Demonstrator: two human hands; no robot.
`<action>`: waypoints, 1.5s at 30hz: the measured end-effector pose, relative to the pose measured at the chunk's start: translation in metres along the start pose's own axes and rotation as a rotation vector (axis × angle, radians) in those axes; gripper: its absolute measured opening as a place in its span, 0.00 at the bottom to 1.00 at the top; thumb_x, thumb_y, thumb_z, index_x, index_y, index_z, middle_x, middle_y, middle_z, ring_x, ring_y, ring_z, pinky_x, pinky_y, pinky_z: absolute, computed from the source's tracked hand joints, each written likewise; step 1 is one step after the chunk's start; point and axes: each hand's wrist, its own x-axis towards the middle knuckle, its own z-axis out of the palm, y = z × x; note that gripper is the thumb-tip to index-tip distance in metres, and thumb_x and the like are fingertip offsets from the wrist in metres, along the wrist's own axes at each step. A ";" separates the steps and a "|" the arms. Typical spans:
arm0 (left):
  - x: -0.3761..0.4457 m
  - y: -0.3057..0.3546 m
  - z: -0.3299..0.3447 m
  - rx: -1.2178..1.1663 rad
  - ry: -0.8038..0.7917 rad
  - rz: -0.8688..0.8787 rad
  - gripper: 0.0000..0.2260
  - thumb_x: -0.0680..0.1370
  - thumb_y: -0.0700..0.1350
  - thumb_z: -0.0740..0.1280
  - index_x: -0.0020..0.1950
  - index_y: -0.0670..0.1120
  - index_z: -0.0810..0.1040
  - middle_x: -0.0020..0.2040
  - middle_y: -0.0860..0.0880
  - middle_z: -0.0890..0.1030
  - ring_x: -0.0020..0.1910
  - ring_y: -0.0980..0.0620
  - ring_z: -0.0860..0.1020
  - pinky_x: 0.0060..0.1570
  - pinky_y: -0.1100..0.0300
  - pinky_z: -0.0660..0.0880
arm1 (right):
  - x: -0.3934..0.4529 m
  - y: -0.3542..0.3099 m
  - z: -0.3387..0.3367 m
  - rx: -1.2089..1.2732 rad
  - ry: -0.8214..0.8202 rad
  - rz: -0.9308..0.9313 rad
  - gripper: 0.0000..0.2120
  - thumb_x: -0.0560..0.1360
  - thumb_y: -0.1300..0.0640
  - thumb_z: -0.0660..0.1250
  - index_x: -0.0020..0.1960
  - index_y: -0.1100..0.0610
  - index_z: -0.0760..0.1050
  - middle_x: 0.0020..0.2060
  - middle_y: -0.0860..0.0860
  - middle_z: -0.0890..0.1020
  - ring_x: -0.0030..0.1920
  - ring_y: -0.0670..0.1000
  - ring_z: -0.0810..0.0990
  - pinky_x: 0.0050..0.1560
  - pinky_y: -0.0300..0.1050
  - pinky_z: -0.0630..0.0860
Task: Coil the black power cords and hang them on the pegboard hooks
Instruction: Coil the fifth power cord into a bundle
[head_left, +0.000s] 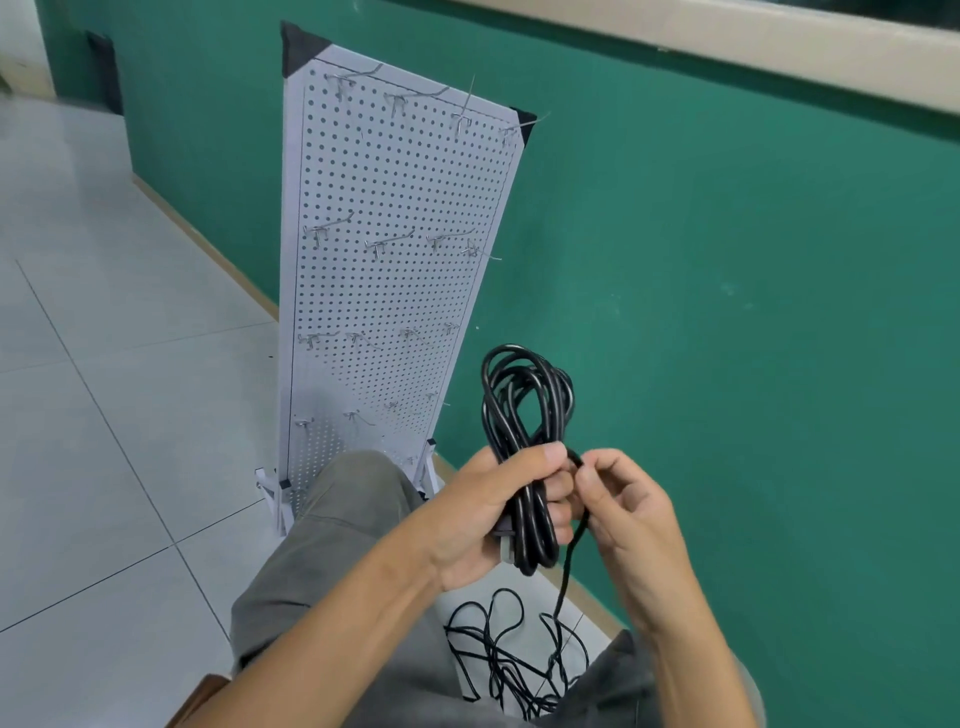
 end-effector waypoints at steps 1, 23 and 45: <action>0.000 0.003 -0.002 -0.019 0.029 0.015 0.14 0.78 0.49 0.71 0.50 0.44 0.70 0.42 0.44 0.55 0.37 0.49 0.55 0.37 0.62 0.70 | -0.001 0.007 -0.002 0.002 0.002 0.022 0.27 0.68 0.38 0.79 0.51 0.60 0.79 0.42 0.56 0.80 0.41 0.51 0.76 0.46 0.42 0.76; 0.003 0.006 -0.036 0.561 0.330 -0.041 0.10 0.81 0.50 0.71 0.45 0.45 0.79 0.40 0.45 0.78 0.41 0.48 0.78 0.46 0.51 0.76 | -0.002 -0.041 0.035 0.126 0.176 -0.021 0.06 0.75 0.58 0.70 0.45 0.61 0.79 0.66 0.50 0.80 0.56 0.39 0.83 0.64 0.59 0.79; 0.005 -0.024 -0.015 0.498 0.199 -0.040 0.12 0.80 0.47 0.70 0.52 0.37 0.79 0.34 0.44 0.76 0.35 0.45 0.75 0.51 0.29 0.76 | 0.020 -0.044 0.037 0.118 0.246 0.145 0.09 0.83 0.55 0.65 0.62 0.56 0.79 0.52 0.56 0.84 0.46 0.49 0.83 0.48 0.48 0.80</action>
